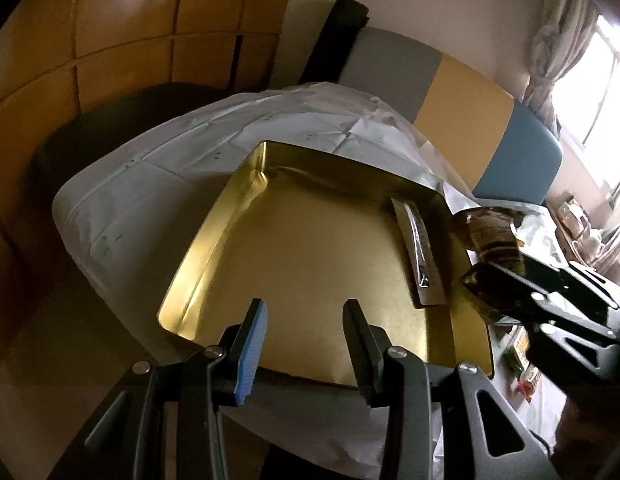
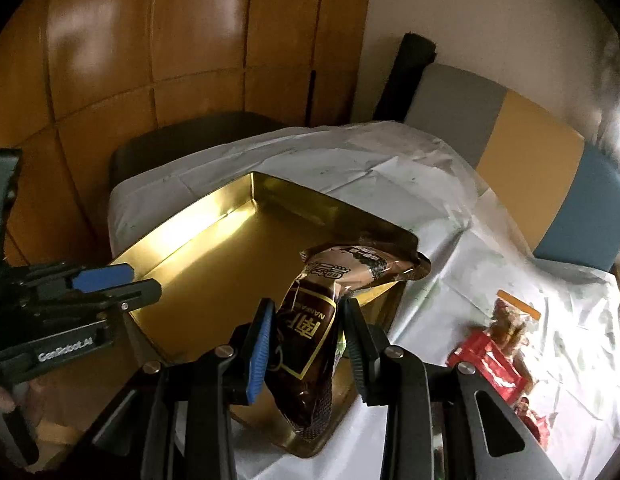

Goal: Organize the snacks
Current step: 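Carry the brown chocolate bag into the gold tray and open the right gripper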

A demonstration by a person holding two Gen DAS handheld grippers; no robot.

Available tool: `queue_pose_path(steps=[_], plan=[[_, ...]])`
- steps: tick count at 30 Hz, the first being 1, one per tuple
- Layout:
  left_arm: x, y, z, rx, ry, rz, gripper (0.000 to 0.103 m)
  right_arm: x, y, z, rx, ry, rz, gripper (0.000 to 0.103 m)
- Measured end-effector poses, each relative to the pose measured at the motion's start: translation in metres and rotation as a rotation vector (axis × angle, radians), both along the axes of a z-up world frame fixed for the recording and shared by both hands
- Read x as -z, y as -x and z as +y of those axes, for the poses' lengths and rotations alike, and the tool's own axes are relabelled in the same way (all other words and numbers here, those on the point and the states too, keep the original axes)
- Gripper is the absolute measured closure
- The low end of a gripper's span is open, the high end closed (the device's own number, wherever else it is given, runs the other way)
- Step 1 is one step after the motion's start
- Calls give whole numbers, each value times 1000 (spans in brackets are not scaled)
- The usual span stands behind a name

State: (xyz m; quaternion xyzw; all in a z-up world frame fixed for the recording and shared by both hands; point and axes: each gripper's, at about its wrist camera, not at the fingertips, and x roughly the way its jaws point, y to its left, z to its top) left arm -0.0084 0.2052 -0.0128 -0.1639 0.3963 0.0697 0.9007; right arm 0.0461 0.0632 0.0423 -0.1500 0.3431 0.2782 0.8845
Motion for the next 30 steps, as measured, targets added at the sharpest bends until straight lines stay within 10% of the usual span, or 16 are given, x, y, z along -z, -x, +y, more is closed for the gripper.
queue_pose_path(steps=[30], plan=[[-26,6,-67,137,-244,-62,63,18,-12,-49,147,-62,50,52]])
